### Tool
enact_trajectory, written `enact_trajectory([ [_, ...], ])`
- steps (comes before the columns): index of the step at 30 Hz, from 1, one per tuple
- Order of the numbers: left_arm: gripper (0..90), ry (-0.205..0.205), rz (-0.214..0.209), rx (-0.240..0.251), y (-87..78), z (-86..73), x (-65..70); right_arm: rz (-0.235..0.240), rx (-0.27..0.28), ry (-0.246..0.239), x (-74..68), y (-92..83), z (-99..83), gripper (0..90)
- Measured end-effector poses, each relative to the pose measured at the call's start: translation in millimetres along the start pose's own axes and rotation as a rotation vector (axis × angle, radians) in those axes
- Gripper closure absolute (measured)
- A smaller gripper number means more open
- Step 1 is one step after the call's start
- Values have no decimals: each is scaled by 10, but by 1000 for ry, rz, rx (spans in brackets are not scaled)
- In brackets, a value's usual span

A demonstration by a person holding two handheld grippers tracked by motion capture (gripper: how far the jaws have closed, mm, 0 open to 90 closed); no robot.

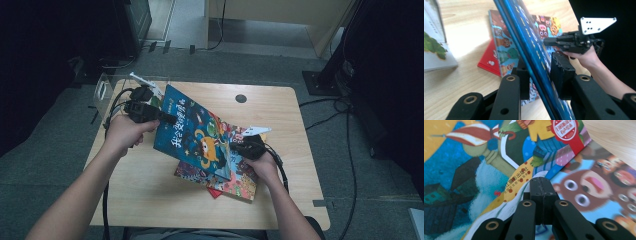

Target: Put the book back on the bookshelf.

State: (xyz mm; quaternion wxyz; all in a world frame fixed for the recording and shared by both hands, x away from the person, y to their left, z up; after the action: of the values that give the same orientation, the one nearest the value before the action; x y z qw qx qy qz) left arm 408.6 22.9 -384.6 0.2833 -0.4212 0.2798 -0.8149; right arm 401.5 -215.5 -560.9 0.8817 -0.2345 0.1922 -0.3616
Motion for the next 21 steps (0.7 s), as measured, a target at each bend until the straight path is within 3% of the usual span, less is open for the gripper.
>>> enact_trajectory([
  [9,748,-53,20,-47,-19,106,-27,19,-16,-53,-146,112,52,900],
  [12,768,-100,18,-75,-33,131,-53,23,-21,-70,-176,141,68,900],
  [14,782,-109,15,-78,-41,144,-58,31,-23,-72,-197,157,74,900],
  [17,796,-115,3,-80,-71,182,-76,41,-24,-82,-216,171,83,866],
  [21,821,-155,-10,-83,-124,228,-107,56,-37,-104,-234,171,88,754],
])
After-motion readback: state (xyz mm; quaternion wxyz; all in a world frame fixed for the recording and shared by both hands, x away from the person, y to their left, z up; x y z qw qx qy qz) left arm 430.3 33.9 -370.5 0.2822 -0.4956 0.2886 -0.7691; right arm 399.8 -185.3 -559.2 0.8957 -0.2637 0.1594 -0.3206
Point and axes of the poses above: each handheld gripper's, and its own axes: y roughly forward along the jaws, z roughly out of its top, x roughly to its right, the point moved 9 cm from there along y, roughly forward along the jaws, and after that the axes turned 6 degrees about x, right-handed, at the moved point
